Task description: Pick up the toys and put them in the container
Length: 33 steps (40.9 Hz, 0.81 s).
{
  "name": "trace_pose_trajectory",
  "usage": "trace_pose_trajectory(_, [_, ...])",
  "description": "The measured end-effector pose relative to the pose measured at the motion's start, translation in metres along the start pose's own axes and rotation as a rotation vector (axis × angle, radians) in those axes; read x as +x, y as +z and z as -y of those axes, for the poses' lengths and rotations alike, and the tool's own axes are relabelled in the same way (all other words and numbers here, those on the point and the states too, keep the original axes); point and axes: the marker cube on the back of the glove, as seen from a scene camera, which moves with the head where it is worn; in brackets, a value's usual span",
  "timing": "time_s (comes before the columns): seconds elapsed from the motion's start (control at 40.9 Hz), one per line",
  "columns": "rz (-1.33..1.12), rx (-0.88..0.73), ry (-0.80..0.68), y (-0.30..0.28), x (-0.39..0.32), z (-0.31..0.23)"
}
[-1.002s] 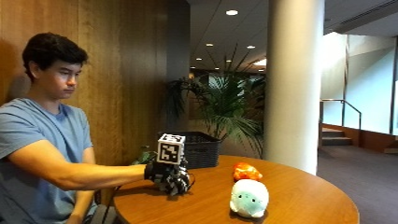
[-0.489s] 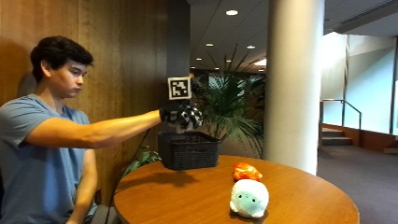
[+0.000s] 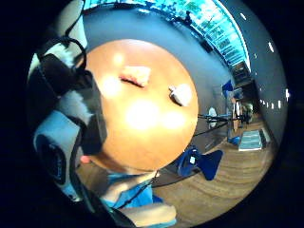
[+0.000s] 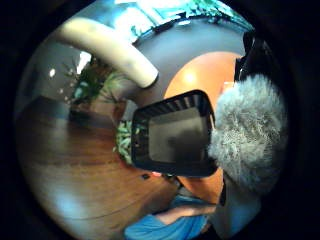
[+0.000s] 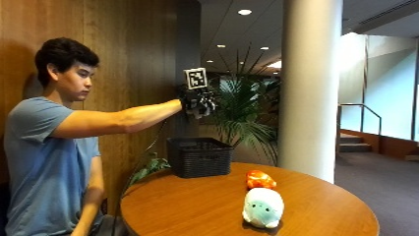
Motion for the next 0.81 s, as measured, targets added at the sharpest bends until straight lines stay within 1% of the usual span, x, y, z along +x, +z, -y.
trace_pose_trajectory(0.049, [-0.002,-0.002,-0.072,0.0,-0.02,-0.001])
trace_pose_trajectory(0.122, [0.016,-0.001,-0.04,0.001,-0.026,0.0])
trace_pose_trajectory(0.147, [0.033,-0.001,-0.06,0.002,-0.022,-0.001])
trace_pose_trajectory(0.244, [0.129,-0.004,-0.225,0.005,-0.019,-0.012])
trace_pose_trajectory(0.318, [0.175,-0.009,-0.281,0.011,-0.037,-0.017])
trace_pose_trajectory(0.367, [0.171,-0.026,-0.291,0.018,-0.046,-0.02])
trace_pose_trajectory(0.415, [0.129,-0.071,-0.281,0.027,-0.046,-0.021])
trace_pose_trajectory(0.464, [0.104,-0.164,-0.296,0.038,-0.046,-0.025])
trace_pose_trajectory(0.538, [0.124,-0.313,-0.324,0.051,-0.05,-0.031])
trace_pose_trajectory(0.587, [0.144,-0.349,-0.33,0.055,-0.05,-0.032])
trace_pose_trajectory(0.684, [0.158,-0.336,-0.356,0.055,-0.044,-0.03])
trace_pose_trajectory(0.806, [0.123,-0.274,-0.363,0.046,-0.03,-0.024])
